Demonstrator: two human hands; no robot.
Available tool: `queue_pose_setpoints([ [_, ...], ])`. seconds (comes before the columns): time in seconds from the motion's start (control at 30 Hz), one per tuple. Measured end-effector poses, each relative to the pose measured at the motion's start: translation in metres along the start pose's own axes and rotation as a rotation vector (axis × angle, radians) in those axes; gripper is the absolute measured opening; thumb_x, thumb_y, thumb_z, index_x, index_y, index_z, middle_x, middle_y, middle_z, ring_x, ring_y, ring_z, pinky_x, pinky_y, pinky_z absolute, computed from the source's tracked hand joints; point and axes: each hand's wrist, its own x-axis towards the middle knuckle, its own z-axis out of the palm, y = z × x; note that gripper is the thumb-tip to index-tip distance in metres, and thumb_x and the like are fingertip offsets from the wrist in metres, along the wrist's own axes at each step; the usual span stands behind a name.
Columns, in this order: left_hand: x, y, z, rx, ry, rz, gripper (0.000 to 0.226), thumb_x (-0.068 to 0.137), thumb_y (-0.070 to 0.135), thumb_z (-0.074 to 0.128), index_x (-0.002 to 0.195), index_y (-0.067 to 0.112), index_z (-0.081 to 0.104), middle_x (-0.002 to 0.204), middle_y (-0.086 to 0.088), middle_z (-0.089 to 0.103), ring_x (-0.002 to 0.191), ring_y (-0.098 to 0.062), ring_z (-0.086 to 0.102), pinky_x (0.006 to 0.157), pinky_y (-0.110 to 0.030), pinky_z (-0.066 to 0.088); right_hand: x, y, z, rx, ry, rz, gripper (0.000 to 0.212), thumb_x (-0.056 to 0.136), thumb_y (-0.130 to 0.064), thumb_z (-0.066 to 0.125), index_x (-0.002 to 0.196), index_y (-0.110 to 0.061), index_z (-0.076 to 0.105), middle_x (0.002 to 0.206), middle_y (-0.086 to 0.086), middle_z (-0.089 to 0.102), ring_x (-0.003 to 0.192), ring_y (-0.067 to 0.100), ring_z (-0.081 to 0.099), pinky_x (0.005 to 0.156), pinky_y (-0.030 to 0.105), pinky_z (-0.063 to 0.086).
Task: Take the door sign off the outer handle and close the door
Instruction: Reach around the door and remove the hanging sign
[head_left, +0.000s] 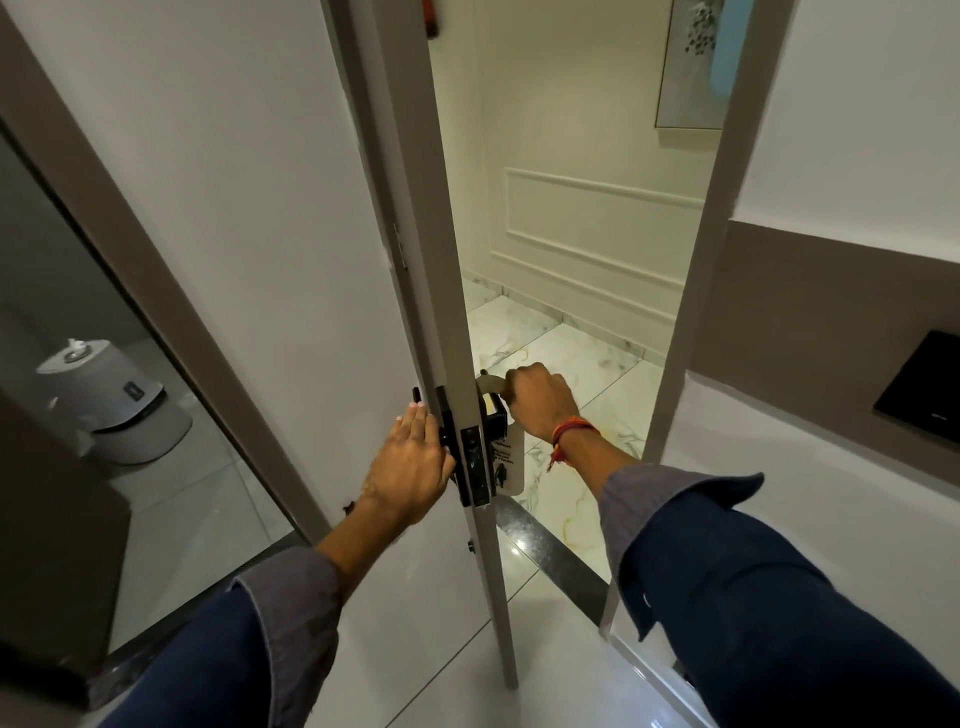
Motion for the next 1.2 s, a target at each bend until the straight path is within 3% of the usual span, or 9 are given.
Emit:
queue_pose_setpoints([
  [0.17, 0.003, -0.001, 0.002, -0.001, 0.035, 0.023, 0.066, 0.106, 0.044, 0.020, 0.157, 0.003, 0.022, 0.165, -0.020, 0.022, 0.155, -0.030, 0.018, 0.127, -0.040, 0.017, 0.028, -0.003, -0.002, 0.019, 0.017, 0.038, 0.023, 0.102, -0.006, 0.052, 0.105, -0.003, 0.075, 0.109, 0.019, 0.074, 0.107, 0.039, 0.068, 0.096, 0.043, 0.053],
  [0.3, 0.011, -0.001, 0.004, 0.025, 0.036, 0.054, 0.067, 0.105, 0.046, 0.018, 0.159, 0.005, 0.020, 0.166, -0.017, 0.022, 0.155, -0.028, 0.017, 0.127, -0.040, 0.019, 0.048, -0.001, -0.005, 0.018, -0.006, 0.083, 0.028, 0.108, -0.014, 0.050, 0.106, -0.002, 0.075, 0.112, 0.019, 0.075, 0.106, 0.039, 0.071, 0.096, 0.042, 0.054],
  [0.53, 0.026, 0.010, 0.007, 0.078, 0.046, 0.160, 0.069, 0.104, 0.044, 0.017, 0.159, 0.001, 0.016, 0.166, -0.021, 0.017, 0.156, -0.031, 0.014, 0.127, -0.043, 0.019, 0.041, 0.037, -0.012, 0.122, 0.136, 0.105, 0.021, 0.096, -0.011, 0.051, 0.095, 0.000, 0.069, 0.104, 0.019, 0.068, 0.099, 0.041, 0.066, 0.076, 0.037, 0.049],
  [0.7, 0.041, 0.029, 0.012, 0.021, 0.086, 0.195, 0.070, 0.103, 0.042, 0.020, 0.156, -0.004, 0.022, 0.164, -0.025, 0.021, 0.154, -0.035, 0.018, 0.126, -0.046, 0.023, 0.009, 0.076, -0.043, 0.145, 0.224, 0.150, 0.025, 0.095, -0.013, 0.054, 0.110, 0.000, 0.068, 0.122, 0.019, 0.069, 0.119, 0.039, 0.062, 0.094, 0.047, 0.055],
  [0.83, 0.062, 0.049, 0.018, -0.009, 0.112, 0.238, 0.071, 0.103, 0.042, 0.024, 0.154, -0.007, 0.023, 0.163, -0.028, 0.022, 0.154, -0.036, 0.018, 0.126, -0.047, 0.021, -0.022, 0.102, -0.066, 0.169, 0.342, 0.239, 0.036, 0.102, -0.019, 0.053, 0.133, -0.006, 0.065, 0.134, 0.010, 0.068, 0.130, 0.028, 0.058, 0.100, 0.038, 0.049],
  [0.97, 0.085, 0.075, 0.020, -0.039, 0.129, 0.258, 0.072, 0.103, 0.043, 0.029, 0.152, -0.009, 0.029, 0.160, -0.030, 0.028, 0.152, -0.037, 0.024, 0.126, -0.045, 0.020, -0.044, 0.113, -0.083, 0.156, 0.444, 0.310, 0.036, 0.101, -0.018, 0.053, 0.132, -0.006, 0.066, 0.125, 0.010, 0.070, 0.116, 0.026, 0.063, 0.093, 0.037, 0.052],
  [1.1, 0.109, 0.107, 0.016, -0.046, 0.123, 0.265, 0.072, 0.103, 0.043, 0.032, 0.150, -0.011, 0.033, 0.157, -0.032, 0.034, 0.150, -0.039, 0.028, 0.125, -0.046, 0.024, -0.060, 0.122, -0.098, 0.123, 0.540, 0.401, 0.017, 0.099, -0.018, 0.049, 0.102, -0.009, 0.064, 0.096, 0.002, 0.064, 0.092, 0.021, 0.057, 0.072, 0.034, 0.048],
  [1.2, 0.124, 0.130, 0.012, -0.034, 0.100, 0.259, 0.071, 0.103, 0.043, 0.033, 0.148, -0.012, 0.035, 0.155, -0.033, 0.036, 0.149, -0.040, 0.030, 0.124, -0.047, 0.025, -0.069, 0.124, -0.107, 0.114, 0.609, 0.444, 0.014, 0.099, -0.017, 0.050, 0.092, -0.008, 0.057, 0.086, 0.000, 0.055, 0.079, 0.017, 0.050, 0.066, 0.031, 0.041],
])
